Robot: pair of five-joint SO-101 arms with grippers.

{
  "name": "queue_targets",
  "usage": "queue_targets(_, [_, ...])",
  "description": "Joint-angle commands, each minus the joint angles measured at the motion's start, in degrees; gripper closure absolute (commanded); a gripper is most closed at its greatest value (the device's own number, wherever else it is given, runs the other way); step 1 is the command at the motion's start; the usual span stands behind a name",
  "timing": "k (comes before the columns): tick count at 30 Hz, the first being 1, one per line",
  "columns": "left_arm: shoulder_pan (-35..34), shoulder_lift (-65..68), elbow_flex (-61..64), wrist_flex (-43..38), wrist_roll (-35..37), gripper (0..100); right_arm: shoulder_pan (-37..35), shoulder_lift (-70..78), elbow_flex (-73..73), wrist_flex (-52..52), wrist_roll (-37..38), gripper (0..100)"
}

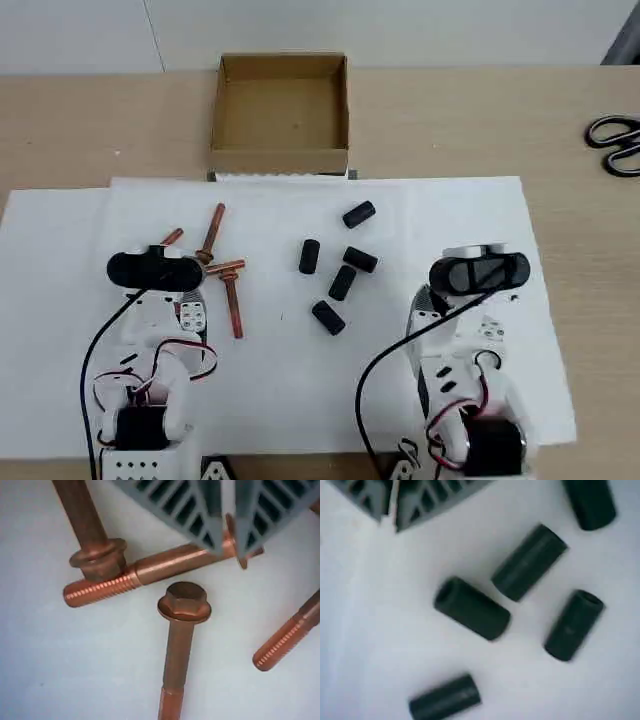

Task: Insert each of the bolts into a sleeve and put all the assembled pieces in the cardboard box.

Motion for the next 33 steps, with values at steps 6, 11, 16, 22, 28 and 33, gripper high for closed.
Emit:
queue_targets(6, [0.00, -0.44, -0.22, 0.00, 0.26, 99, -1.36, 2.68, -13.10, 6.02, 1.23, 99.5])
queue_targets(11, [0.00, -0.44, -0.22, 0.00, 0.26, 99, -0.31, 18.15, -24.26, 11.74, 1.14, 99.5])
queue_targets(16, [0.00, -0.44, -0.22, 0.00, 0.26, 99, 2.33, 37.32, -35.08, 18.33, 1.49, 99.5])
queue_targets(22, [0.00, -0.44, -0.22, 0.00, 0.26, 99, 4.00, 53.67, -45.27, 27.47, 1.49, 99.5])
queue_targets(28, [3.08, -0.44, -0.22, 0.09, 0.00, 99, 3.74, 61.58, -50.46, 29.05, 2.46, 99.1])
queue_targets(33, [4.48, -0.44, -1.19, 2.64, -1.41, 99, 3.74, 65.27, -53.19, 28.97, 14.77, 99.1])
